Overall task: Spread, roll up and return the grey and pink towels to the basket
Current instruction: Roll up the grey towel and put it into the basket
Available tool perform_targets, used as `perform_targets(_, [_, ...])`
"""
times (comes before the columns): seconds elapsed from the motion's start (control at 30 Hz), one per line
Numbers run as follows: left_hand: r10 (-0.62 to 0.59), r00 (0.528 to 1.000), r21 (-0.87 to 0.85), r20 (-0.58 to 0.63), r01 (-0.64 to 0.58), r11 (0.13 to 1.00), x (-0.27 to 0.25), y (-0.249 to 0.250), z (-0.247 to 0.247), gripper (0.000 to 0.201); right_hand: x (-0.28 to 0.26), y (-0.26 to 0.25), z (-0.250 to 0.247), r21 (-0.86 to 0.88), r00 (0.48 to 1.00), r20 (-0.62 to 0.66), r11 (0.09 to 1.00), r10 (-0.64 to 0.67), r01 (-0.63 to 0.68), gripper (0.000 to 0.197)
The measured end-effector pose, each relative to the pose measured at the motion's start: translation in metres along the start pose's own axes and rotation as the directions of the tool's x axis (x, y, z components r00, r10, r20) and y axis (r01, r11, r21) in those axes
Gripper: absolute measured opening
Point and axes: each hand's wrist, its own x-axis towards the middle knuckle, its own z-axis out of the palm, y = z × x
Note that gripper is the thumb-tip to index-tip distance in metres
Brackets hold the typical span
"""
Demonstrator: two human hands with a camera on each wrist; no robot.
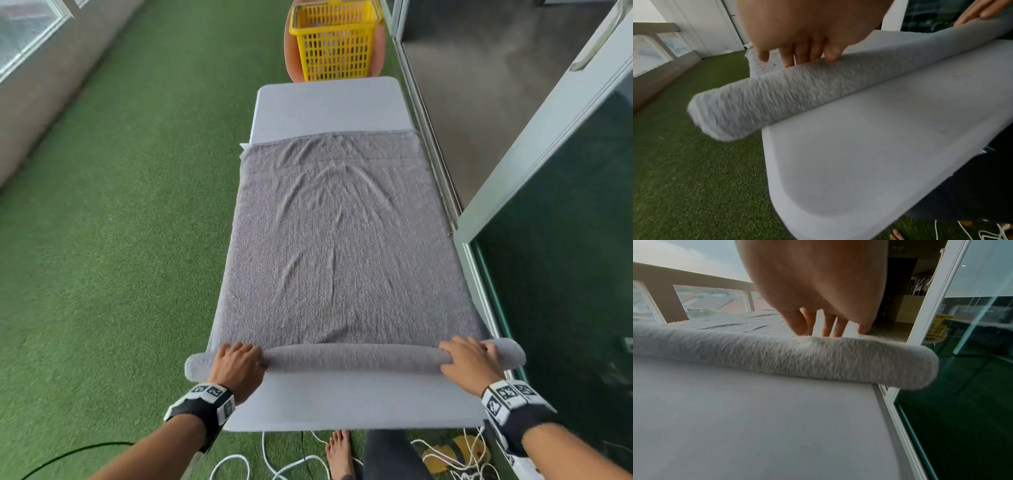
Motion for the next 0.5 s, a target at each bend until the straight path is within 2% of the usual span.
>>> perform_targets(0.07, [-0.017,1.0,0.003,-0.005,0.017,1.0,0.008,-0.006,0.002,0.046,0.008,0.004,-0.004,0.117,0.99,-0.135,0.992,-0.028,0.044,0.036])
perform_targets(0.13, [-0.033,0.999,0.005,0.004,0.033,0.999,0.007,-0.011,0.008,0.055,0.011,0.007,-0.001,0.201,0.973,-0.218,0.973,-0.07,0.115,0.039])
perform_targets(0.2, [0.001,0.999,-0.011,0.052,0.0,1.0,0.0,-0.01,0.012,0.059,0.007,0.009,0.01,0.195,0.985,-0.138,0.972,-0.106,0.132,0.047])
perform_targets(0.27, [0.021,0.995,-0.036,0.095,-0.018,0.999,-0.007,-0.004,0.012,0.07,0.001,0.012,0.019,0.108,0.99,-0.091,0.987,-0.106,0.116,0.06])
perform_targets(0.33, [0.007,0.997,-0.046,0.08,-0.004,0.999,-0.013,0.002,0.011,0.069,-0.003,0.011,0.023,0.055,0.99,-0.101,0.994,-0.093,0.099,0.063])
perform_targets(0.4, [-0.001,1.0,-0.042,0.03,0.002,0.999,-0.018,0.006,0.014,0.056,-0.007,0.007,0.022,0.045,0.992,-0.103,0.996,-0.072,0.077,0.06])
perform_targets(0.5, [-0.031,1.0,-0.051,-0.002,0.03,0.998,-0.031,0.011,0.019,0.048,-0.015,0.005,0.031,0.045,0.992,-0.112,0.997,-0.059,0.065,0.055])
